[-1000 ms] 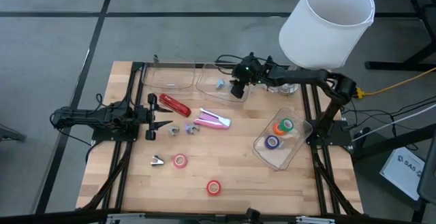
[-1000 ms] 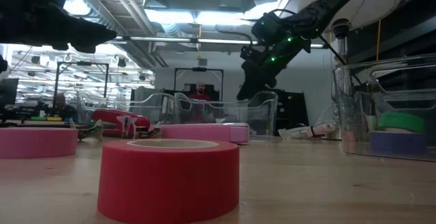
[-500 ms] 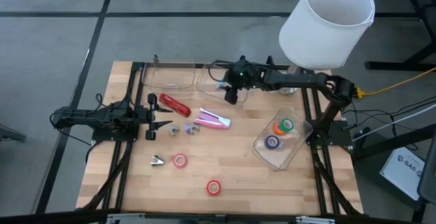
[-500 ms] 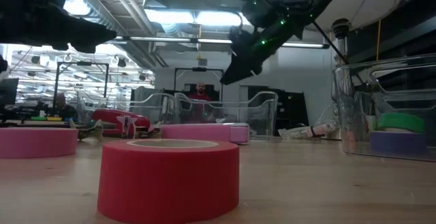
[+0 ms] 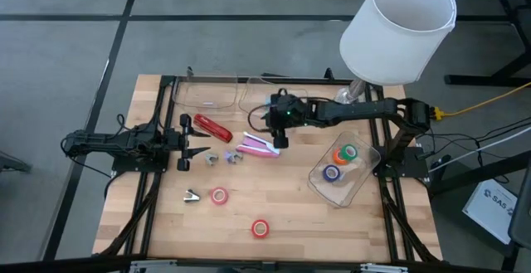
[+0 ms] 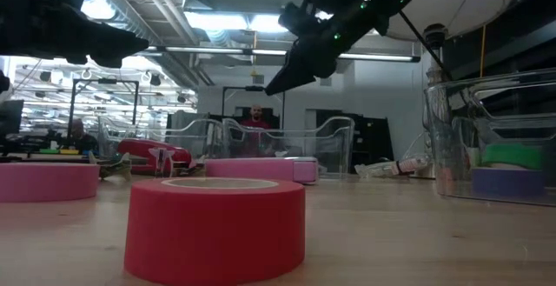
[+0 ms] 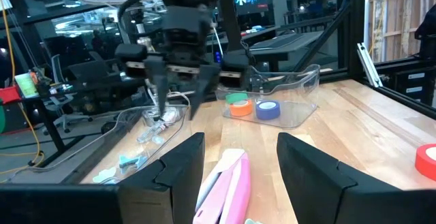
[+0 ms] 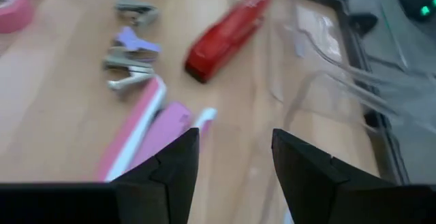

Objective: Pick and place Stapler, Stapler remover, tape
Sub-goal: Put the left gray staple remover into the top right transparent bin

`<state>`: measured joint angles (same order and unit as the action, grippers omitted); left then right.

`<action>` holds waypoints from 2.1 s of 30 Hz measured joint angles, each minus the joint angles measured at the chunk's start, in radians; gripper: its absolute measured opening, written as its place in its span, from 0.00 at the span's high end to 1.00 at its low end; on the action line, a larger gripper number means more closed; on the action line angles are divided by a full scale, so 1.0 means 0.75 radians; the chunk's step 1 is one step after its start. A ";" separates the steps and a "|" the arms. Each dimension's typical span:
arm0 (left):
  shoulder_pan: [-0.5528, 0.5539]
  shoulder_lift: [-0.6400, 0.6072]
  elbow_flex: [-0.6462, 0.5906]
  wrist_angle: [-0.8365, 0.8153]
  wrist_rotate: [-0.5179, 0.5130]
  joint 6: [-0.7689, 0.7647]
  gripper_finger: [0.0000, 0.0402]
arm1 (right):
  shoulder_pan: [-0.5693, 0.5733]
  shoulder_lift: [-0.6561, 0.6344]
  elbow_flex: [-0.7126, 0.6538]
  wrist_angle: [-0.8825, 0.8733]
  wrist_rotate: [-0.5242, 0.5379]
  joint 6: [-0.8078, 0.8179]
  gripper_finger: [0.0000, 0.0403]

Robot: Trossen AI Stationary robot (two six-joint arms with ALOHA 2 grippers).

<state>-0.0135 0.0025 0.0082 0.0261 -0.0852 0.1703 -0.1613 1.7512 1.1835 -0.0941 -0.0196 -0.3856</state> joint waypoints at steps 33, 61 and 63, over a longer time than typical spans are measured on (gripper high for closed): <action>0.000 0.000 0.000 0.034 -0.008 0.349 0.55 | 0.163 0.000 0.000 0.385 -0.140 0.155 0.54; -0.086 0.321 0.178 -0.315 0.301 -0.629 0.55 | 0.379 0.000 0.000 0.419 0.018 0.473 0.54; -0.107 0.419 0.245 -0.363 0.308 -0.602 0.55 | 0.385 0.000 0.000 0.419 0.048 0.472 0.54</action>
<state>-0.0939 0.3168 0.1918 -0.2458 0.1460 -0.2813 0.1275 1.7512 1.1835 0.2203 0.0166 -0.0313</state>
